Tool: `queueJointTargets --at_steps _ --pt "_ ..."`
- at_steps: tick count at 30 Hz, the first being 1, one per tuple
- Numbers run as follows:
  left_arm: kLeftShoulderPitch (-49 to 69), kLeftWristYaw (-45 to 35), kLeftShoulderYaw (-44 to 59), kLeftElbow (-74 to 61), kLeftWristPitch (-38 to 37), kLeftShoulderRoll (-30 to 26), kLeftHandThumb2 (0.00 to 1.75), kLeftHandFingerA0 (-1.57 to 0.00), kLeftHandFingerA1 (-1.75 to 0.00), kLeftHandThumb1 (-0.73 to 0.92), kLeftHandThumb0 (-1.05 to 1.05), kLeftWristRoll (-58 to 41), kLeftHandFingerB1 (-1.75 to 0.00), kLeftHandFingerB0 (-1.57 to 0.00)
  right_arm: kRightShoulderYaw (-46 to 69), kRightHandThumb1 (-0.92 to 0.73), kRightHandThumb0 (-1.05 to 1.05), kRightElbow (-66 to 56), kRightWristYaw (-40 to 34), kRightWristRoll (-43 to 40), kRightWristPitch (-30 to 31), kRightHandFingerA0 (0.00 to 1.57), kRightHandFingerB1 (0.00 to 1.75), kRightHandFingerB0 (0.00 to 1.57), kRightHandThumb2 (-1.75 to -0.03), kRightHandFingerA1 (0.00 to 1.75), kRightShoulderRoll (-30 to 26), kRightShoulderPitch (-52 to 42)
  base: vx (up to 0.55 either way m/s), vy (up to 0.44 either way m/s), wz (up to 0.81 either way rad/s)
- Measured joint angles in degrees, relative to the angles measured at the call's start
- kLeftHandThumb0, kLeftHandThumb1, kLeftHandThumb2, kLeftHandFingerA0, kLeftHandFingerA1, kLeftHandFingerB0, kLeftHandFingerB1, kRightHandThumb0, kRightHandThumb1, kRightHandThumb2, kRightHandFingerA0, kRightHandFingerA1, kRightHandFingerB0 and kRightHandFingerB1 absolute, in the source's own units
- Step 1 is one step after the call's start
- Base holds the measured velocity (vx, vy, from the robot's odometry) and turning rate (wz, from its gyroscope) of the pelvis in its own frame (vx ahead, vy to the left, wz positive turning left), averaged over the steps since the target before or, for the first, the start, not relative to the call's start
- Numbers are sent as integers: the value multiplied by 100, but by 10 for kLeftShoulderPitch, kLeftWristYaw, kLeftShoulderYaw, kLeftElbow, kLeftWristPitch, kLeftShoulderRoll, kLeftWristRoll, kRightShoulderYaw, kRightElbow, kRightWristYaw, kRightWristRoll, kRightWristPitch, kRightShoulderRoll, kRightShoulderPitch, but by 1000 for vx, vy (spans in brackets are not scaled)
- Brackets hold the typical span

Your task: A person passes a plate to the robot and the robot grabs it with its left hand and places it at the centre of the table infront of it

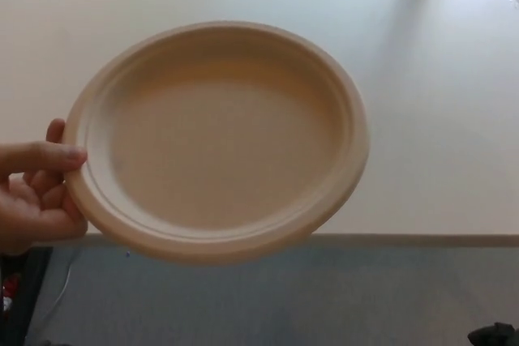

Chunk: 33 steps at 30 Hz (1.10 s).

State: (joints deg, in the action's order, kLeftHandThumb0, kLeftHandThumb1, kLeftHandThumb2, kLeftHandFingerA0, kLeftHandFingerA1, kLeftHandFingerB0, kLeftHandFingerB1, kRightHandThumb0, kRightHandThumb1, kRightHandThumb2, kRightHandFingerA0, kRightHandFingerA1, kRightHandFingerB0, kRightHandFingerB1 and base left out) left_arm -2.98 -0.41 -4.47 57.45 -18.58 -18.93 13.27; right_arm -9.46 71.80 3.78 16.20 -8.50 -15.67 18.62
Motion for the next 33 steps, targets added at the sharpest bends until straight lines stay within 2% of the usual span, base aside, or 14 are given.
queueJointTargets --at_steps 10,11,12,13,16,17,18,21,22,23,26,27,31,33 --pt "20 -2 -15 -20 -60 -4 57 -45 -41 60 -65 1 -31 -35 -7 -83 -84 21 0 8 -25 30 44 23 -65 55 -4 1 0 0 0" --pt "25 0 -19 -28 -71 -4 84 -40 -52 49 -70 2 -44 -28 -7 -84 -83 21 0 8 -27 31 43 23 -65 55 -4 1 0 0 0" --pt "29 2 -24 -36 -81 -4 84 -40 -52 49 -70 4 -44 -28 -7 -84 -83 22 0 8 -28 31 43 23 -65 55 -4 1 0 0 0" --pt "30 3 -27 -40 -87 -4 59 -48 -42 60 -66 6 -32 -34 -7 -83 -84 22 0 9 -29 32 43 24 -65 55 -4 1 0 0 0" --pt "45 15 -42 -74 -117 -5 59 -50 -42 60 -65 19 -32 -34 -7 -83 -83 22 0 11 -31 32 43 24 -65 54 -4 1 0 0 0" --pt "51 18 -46 -88 -124 -6 83 -42 -50 51 -73 22 -43 -29 -7 -83 -85 22 0 11 -31 32 44 24 -65 56 -4 1 0 0 0" --pt "58 23 -50 -109 -134 -8 59 -41 -40 59 -66 27 -31 -32 -7 -83 -84 23 0 12 -32 30 44 23 -65 55 -4 1 0 0 0" --pt "83 34 -55 -172 -158 -10 82 -35 -49 47 -69 39 -43 -26 -6 -83 -83 24 0 13 -33 29 42 23 -65 54 -4 1 0 0 0" --pt "98 37 -56 -206 -165 -9 59 -41 -39 58 -65 42 -32 -31 -6 -83 -83 24 0 13 -34 29 42 23 -65 53 -4 1 0 0 0" --pt "103 38 -56 -218 -168 -9 81 -35 -47 48 -69 43 -42 -25 -6 -83 -85 24 0 14 -34 31 42 24 -65 54 -4 1 0 0 0" --pt "136 41 -56 -294 -178 -9 84 -34 -46 49 -74 47 -45 -25 -6 -82 -82 24 0 14 -34 29 42 23 -65 53 -4 1 0 0 0" --pt "148 41 -56 -321 -178 -9 57 -41 -34 57 -63 48 -30 -32 -6 -83 -82 24 0 14 -34 29 42 23 -65 54 -4 1 0 0 0" --pt "194 41 -57 -427 -184 -10 57 -41 -34 57 -63 49 -30 -32 -6 -83 -82 24 0 15 -34 29 42 23 -65 54 -4 1 0 0 0" --pt "215 41 -57 -472 -188 -10 80 -33 -46 48 -69 51 -42 -25 -6 -83 -85 25 0 15 -34 31 42 24 -65 55 -4 1 0 0 0"
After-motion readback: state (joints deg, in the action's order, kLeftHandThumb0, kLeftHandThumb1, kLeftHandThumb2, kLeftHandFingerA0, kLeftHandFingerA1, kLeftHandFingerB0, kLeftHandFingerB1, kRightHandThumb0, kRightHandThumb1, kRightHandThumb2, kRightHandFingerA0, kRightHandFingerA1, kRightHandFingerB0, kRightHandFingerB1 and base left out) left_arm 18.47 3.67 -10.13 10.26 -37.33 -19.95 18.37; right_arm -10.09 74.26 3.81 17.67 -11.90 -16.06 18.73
